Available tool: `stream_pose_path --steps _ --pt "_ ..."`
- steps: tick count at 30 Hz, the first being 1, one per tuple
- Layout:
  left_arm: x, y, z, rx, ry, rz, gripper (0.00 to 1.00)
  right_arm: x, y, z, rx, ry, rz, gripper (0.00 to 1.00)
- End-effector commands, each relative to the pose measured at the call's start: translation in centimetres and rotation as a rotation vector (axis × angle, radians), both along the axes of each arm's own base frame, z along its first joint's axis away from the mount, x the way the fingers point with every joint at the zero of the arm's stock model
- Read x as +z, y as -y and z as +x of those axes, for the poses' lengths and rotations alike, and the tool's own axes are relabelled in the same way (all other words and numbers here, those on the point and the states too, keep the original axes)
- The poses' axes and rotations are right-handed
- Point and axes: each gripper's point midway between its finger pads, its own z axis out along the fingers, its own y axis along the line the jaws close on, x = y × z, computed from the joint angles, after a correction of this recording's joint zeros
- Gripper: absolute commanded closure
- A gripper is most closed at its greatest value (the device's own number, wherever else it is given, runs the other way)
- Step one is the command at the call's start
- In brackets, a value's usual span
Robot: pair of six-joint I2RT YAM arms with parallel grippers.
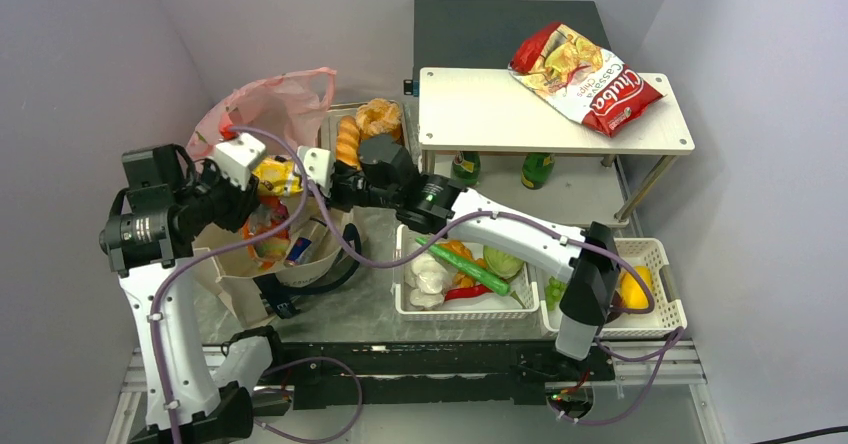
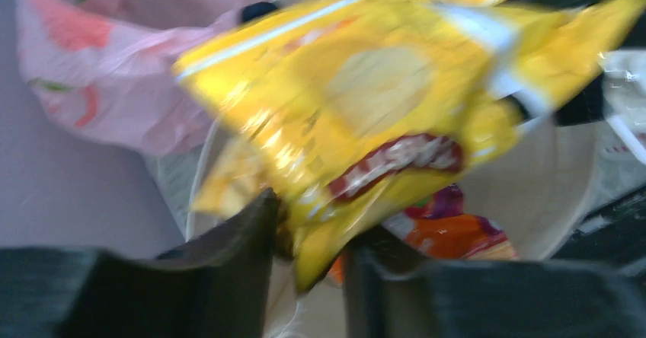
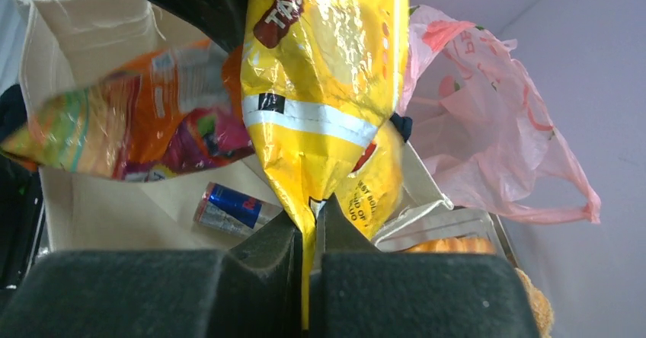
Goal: Untie the knot of the grocery bags and take out the mixed food
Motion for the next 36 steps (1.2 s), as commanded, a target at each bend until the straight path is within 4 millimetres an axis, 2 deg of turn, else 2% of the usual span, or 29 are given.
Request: stream_pose_path --steps 1,3,4,8,12,15,19,24,27,29,32,35,36 --pt "1.7 -3.6 1.9 0.146 0.091 0.025 0.36 7.4 0.2 0.5 -0.023 -0.003 0.189 1.00" --pt "1.9 -3.7 2.0 0.157 0.105 -0.006 0.07 8.1 0.3 0.7 -0.021 -0.059 0.205 1.00" --pt "2.0 -3.9 2.1 0.163 0.111 -0.016 0.01 8.9 0.5 1.1 -0.027 -0.086 0.220 1.00" --pt "2.3 -4.2 2.3 0.171 0.120 -0.042 0.01 12.6 2.1 2.0 -0.016 -0.197 0.294 1.00" --pt "2.4 -4.1 2.7 0.158 0.125 -0.056 0.01 17.3 5.2 2.3 -0.038 -0.204 0.366 1.00" --pt "2.3 -4.1 3.0 0.151 0.131 -0.059 0.01 20.1 9.2 3.9 -0.161 -0.121 0.398 1.00" --pt "1.3 -3.8 3.1 0.129 0.085 -0.082 0.00 21.9 16.7 8.3 -0.404 -0.018 0.392 1.00" --pt "0.5 -3.9 3.6 0.124 0.054 -0.104 0.01 20.5 25.2 12.4 -0.679 0.066 0.276 1.00" --pt "0.0 -4.0 3.8 0.123 0.041 -0.108 0.01 19.2 29.7 13.5 -0.851 0.129 0.220 1.00" --pt "-0.4 -3.9 3.8 0.119 0.030 -0.113 0.01 18.2 31.9 14.0 -0.929 0.163 0.193 1.00" --pt "-1.0 -3.9 3.7 0.115 0.015 -0.112 0.01 15.3 32.7 13.8 -0.920 0.196 0.099 1.00" --pt "-1.9 -4.0 3.4 0.106 -0.009 -0.096 0.01 11.0 32.1 12.9 -0.840 0.168 -0.038 1.00" --pt "-2.3 -4.0 3.3 0.099 -0.024 -0.089 0.01 9.0 32.0 12.5 -0.814 0.146 -0.100 1.00"
